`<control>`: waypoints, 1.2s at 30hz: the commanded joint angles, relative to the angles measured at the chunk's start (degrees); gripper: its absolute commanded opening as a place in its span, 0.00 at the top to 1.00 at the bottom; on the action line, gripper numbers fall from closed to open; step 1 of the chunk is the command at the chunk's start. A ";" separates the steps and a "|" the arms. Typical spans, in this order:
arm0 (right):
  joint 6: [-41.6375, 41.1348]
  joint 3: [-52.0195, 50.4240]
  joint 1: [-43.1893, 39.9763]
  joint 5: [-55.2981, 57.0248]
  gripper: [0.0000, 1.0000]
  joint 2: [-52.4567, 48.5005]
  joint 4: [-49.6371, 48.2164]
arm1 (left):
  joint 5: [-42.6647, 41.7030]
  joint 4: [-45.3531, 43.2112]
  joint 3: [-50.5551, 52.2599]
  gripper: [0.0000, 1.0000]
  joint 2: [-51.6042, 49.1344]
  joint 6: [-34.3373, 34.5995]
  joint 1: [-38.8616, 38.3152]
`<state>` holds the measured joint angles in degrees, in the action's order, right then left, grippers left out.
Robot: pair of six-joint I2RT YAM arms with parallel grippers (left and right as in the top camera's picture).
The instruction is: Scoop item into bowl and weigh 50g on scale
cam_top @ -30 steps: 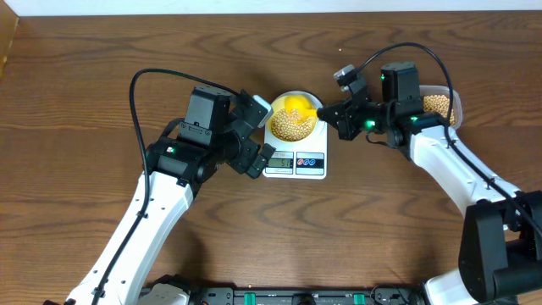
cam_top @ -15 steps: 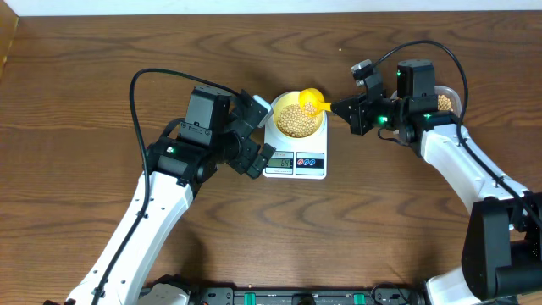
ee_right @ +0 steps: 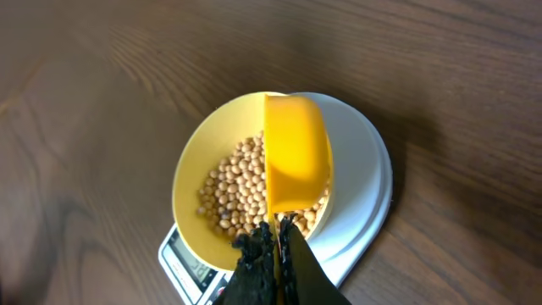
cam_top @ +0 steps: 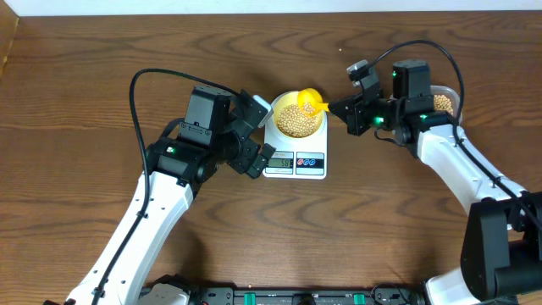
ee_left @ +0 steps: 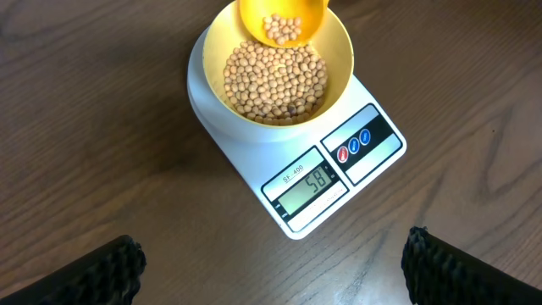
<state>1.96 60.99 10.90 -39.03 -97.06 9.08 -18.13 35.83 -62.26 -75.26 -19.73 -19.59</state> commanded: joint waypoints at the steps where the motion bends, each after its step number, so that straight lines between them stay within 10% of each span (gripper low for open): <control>1: 0.90 -0.15 1.38 4.98 0.99 -0.11 -0.33 | -0.70 0.13 0.17 0.01 0.39 -0.15 0.24; 36: 1.97 -0.15 4.96 8.63 0.99 -0.46 3.87 | -0.70 0.13 0.17 0.01 0.39 -0.15 0.24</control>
<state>3.18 60.99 15.53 -30.96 -97.10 12.47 -18.13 35.83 -62.26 -75.26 -19.73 -19.59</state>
